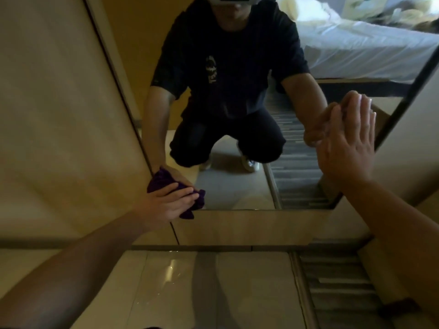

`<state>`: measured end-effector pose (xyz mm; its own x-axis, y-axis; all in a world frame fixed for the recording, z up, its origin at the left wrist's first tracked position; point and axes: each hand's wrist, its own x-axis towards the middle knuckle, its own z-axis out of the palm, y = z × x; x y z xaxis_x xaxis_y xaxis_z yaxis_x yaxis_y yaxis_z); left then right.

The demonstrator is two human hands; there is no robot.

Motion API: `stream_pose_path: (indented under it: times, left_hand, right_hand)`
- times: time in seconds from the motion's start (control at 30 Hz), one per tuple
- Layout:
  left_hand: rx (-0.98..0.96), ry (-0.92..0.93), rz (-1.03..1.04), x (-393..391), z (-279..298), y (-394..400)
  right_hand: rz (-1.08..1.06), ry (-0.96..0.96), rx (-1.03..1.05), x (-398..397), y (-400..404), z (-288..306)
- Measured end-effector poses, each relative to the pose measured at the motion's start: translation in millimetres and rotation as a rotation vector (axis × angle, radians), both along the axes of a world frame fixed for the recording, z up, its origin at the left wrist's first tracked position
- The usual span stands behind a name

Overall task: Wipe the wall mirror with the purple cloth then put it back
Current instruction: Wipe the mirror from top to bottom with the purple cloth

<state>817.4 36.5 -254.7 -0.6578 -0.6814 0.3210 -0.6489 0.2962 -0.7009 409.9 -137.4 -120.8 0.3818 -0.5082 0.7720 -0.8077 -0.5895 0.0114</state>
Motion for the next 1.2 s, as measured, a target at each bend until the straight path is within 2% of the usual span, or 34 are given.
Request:
stream_pose_path:
  times: [0.07,0.13,0.27,0.37,0.47,0.57,0.7,0.83,1.0,1.07,1.1,1.2]
  left_hand:
    - [0.024,0.125,0.055,-16,-2,9]
    - [0.009,0.334,0.123,-32,7,18]
    - [-0.163,0.652,0.151,-45,59,21]
    - [-0.359,0.704,0.098,-36,104,7]
    - [-0.502,0.686,0.112,-25,108,-8]
    - [-0.514,0.610,0.097,-14,70,-10]
    - [-0.386,0.535,0.120,1,-14,-3]
    - [-0.327,0.591,0.154,0,-80,-4]
    - [-0.067,0.602,0.300,-13,-159,22]
    - [0.063,0.733,0.368,-20,-173,35]
    - [0.099,0.859,0.389,-24,-174,42]
    - [0.061,1.453,0.494,-39,-156,57]
  right_hand:
    - [0.000,-0.025,0.023,1,5,1]
    - [0.025,-0.040,0.059,5,14,5]
    - [0.137,0.084,0.019,33,37,12]
    - [0.240,0.126,-0.061,64,51,9]
    - [0.346,0.152,-0.143,93,55,-1]
    - [0.328,0.197,-0.168,110,47,-11]
    - [0.260,0.191,-0.261,116,24,-28]
    - [0.263,0.165,-0.413,120,9,-35]
    - [0.275,0.170,-0.451,121,6,-36]
    - [0.278,0.174,-0.445,121,7,-35]
    - [0.279,0.172,-0.440,121,8,-35]
    - [0.281,0.162,-0.424,121,9,-34]
